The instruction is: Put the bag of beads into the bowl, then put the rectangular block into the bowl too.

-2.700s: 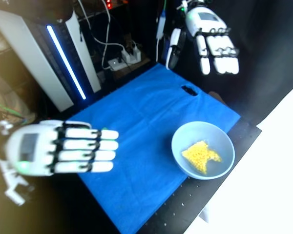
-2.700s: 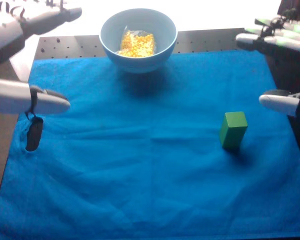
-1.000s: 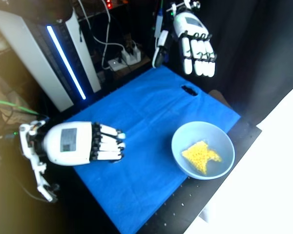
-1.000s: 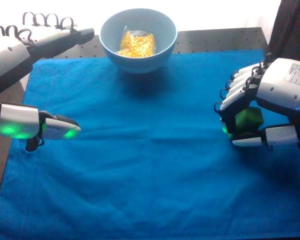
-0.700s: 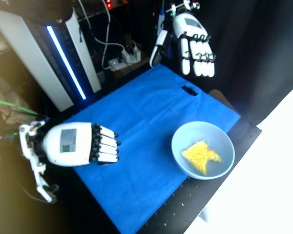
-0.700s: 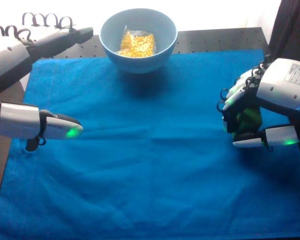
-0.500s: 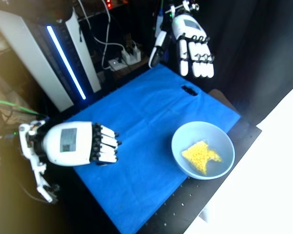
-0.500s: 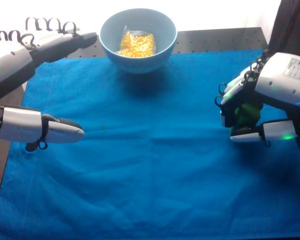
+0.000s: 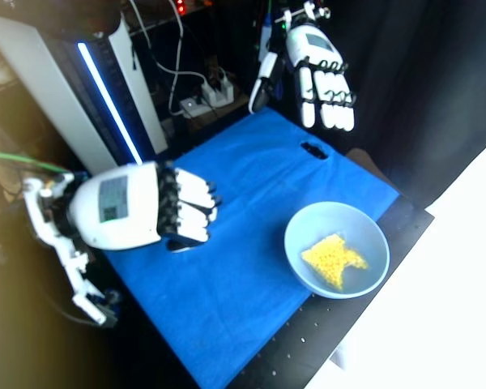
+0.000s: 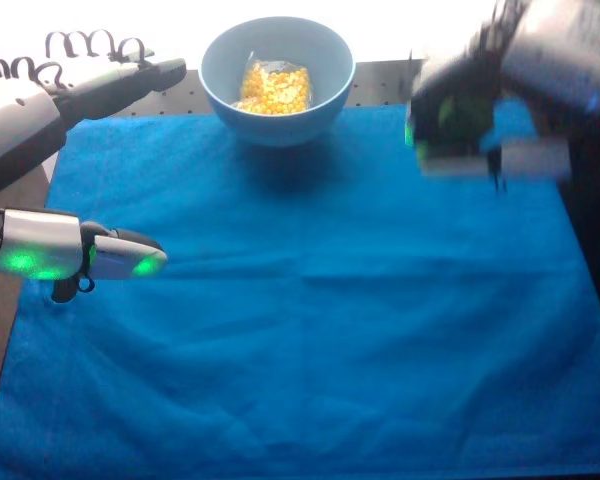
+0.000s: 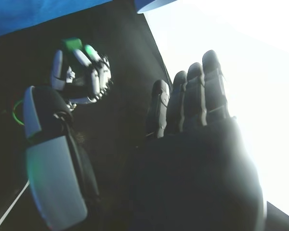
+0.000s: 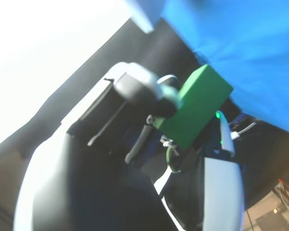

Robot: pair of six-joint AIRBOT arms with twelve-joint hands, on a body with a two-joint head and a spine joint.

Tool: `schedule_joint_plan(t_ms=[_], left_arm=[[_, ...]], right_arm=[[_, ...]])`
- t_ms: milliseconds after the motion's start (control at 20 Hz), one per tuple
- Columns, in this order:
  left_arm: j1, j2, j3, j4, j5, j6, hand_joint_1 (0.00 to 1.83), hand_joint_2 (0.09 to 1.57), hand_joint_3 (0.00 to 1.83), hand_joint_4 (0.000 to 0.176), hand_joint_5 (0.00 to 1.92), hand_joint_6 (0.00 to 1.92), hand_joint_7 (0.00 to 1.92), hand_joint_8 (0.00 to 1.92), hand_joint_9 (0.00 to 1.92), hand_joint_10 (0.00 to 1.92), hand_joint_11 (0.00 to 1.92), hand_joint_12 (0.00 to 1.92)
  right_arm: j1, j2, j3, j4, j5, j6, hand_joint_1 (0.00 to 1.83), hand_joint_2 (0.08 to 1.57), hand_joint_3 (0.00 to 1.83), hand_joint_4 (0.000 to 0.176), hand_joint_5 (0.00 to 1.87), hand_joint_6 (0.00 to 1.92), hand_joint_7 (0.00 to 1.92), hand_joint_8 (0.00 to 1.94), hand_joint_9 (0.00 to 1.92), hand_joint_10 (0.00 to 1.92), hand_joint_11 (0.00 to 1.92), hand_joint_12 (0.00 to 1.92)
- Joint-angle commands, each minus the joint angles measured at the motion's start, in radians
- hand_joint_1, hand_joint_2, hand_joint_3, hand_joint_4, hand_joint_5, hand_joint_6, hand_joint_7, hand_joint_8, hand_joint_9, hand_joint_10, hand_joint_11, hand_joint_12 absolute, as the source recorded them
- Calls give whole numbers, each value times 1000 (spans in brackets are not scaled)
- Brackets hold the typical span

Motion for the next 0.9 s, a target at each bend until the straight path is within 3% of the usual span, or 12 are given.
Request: schedule_joint_plan(t_ms=[0, 100, 200, 300, 350, 400, 550, 650, 700, 750, 800, 850], left_arm=[[-8, -7, 6, -10, -122, -5, 785, 902, 2, 48, 113, 4, 88, 11, 58, 11, 15, 177], [-8, -10, 6, -10, -123, -5, 783, 887, 0, 34, 172, 6, 154, 7, 127, 12, 63, 217], [-8, -12, 7, -10, -124, -5, 796, 880, 0, 22, 230, 2, 229, 4, 209, 1, 33, 469], [-8, -14, 10, -10, -124, -5, 772, 900, 0, 7, 308, 4, 325, 4, 289, 2, 0, 686], [-8, -18, 13, -10, -125, -5, 788, 897, 0, 0, 338, 8, 340, 5, 266, 2, 0, 602], [-8, -21, 16, -10, -126, -6, 799, 905, 1, 0, 351, 7, 354, 6, 266, 3, 0, 599], [-8, -39, 36, 4, -144, -34, 788, 931, 6, 0, 363, 4, 368, 3, 279, 4, 0, 643], [-15, -54, 50, 17, -143, -48, 799, 938, 6, 0, 362, 2, 362, 0, 275, 1, 0, 639], [-18, -57, 52, 19, -141, -48, 778, 935, 4, 0, 349, 0, 336, 0, 266, 0, 0, 649], [-20, -59, 53, 20, -140, -48, 759, 934, 1, 0, 336, 0, 320, 0, 264, 0, 0, 690], [-20, -60, 54, 21, -139, -48, 761, 928, 0, 0, 326, 0, 308, 0, 259, 0, 0, 696], [-20, -60, 54, 21, -140, -49, 750, 925, 0, 0, 307, 0, 286, 0, 246, 0, 0, 692]], right_arm=[[31, -18, 13, 52, 113, -1, 1267, 1071, 4, 0, 1076, 589, 1148, 951, 1207, 1198, 1078, 1648], [82, -73, 76, 67, 86, -1, 1278, 1085, 0, 0, 1063, 575, 1087, 1087, 1197, 1271, 1092, 1659], [129, -134, 142, 78, 45, -1, 1183, 1071, 0, 0, 1085, 785, 1243, 722, 1252, 1168, 1159, 1562], [173, -201, 209, 73, 0, -1, 1180, 1081, 1, 0, 1053, 847, 1303, 585, 1269, 1151, 1195, 1557], [198, -242, 251, 66, -18, -1, 1266, 1061, 8, 0, 1081, 604, 1192, 875, 1266, 1132, 1150, 1555], [215, -270, 281, 62, -28, -1, 1282, 1060, 1, 0, 1078, 584, 1174, 920, 1283, 1099, 1193, 1490], [262, -366, 384, 49, -89, -1, 1172, 1085, 0, 0, 1053, 845, 1326, 491, 1286, 1076, 1210, 1519], [267, -413, 449, 47, -152, -1, 1180, 1066, 1, 0, 1091, 784, 1376, 412, 1322, 1033, 1247, 1486], [267, -426, 470, 48, -168, -1, 1265, 1037, 1, 0, 1134, 688, 1246, 584, 1301, 845, 1131, 1355], [267, -438, 485, 48, -180, -1, 1353, 1008, 0, 0, 922, 237, 1247, 555, 1186, 498, 669, 1231], [267, -454, 502, 49, -185, -1, 1070, 974, 0, 0, 690, 47, 992, 197, 1003, 214, 596, 961], [267, -468, 512, 51, -185, -1, 920, 908, 0, 101, 456, 9, 673, 39, 771, 52, 506, 707]])
